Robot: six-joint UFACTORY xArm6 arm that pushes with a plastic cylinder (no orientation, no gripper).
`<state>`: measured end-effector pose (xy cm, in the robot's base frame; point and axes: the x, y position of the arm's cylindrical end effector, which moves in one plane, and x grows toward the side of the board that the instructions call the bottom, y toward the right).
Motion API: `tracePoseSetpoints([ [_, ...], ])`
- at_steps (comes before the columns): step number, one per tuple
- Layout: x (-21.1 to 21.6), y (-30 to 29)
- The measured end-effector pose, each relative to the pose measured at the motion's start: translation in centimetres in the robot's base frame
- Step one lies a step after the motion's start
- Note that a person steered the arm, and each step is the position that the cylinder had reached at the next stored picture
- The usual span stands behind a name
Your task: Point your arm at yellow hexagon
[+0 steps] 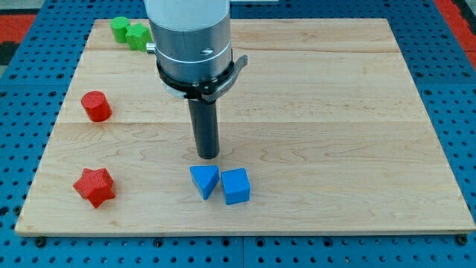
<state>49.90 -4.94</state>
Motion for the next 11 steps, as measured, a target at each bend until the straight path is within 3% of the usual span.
tracePoseSetpoints([
  [1,-6.7,-0.9],
  [2,-9.3,-0.9],
  [3,-9.0,-1.3],
  [4,-6.1,-6.1],
  [6,-12.5,-7.8],
  [9,-12.7,-7.7],
  [11,-19.1,-4.8],
])
